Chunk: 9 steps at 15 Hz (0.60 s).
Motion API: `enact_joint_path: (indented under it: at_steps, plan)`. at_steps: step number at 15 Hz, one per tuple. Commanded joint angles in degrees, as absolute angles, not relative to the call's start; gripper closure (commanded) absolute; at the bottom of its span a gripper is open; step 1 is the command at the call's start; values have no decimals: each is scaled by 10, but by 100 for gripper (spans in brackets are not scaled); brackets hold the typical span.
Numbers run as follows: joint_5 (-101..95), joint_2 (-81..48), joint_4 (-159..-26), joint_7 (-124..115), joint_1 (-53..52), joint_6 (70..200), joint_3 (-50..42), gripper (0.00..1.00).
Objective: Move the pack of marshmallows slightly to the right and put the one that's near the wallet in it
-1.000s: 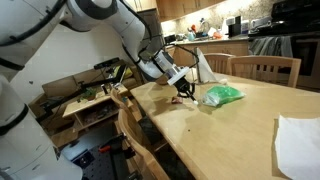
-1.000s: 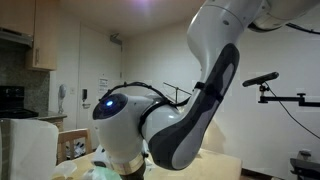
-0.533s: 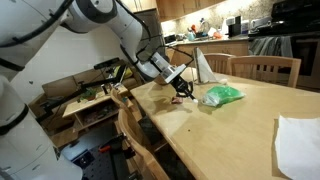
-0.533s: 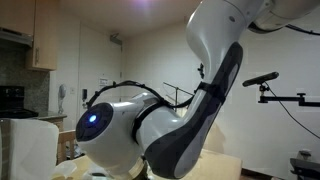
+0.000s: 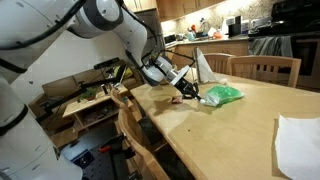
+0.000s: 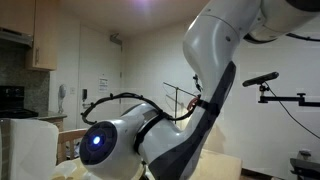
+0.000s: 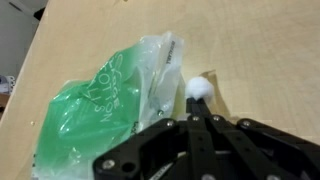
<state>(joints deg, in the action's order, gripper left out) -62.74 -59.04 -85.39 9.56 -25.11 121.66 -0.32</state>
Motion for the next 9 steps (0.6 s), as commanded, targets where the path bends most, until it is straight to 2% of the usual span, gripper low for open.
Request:
enact_joint_path:
  at_steps: [1,9]
  plan:
    - [-669,-615,-820,87,-232,1225,8,100]
    - [-755,-648,-774,41,-236,1236,6,100]
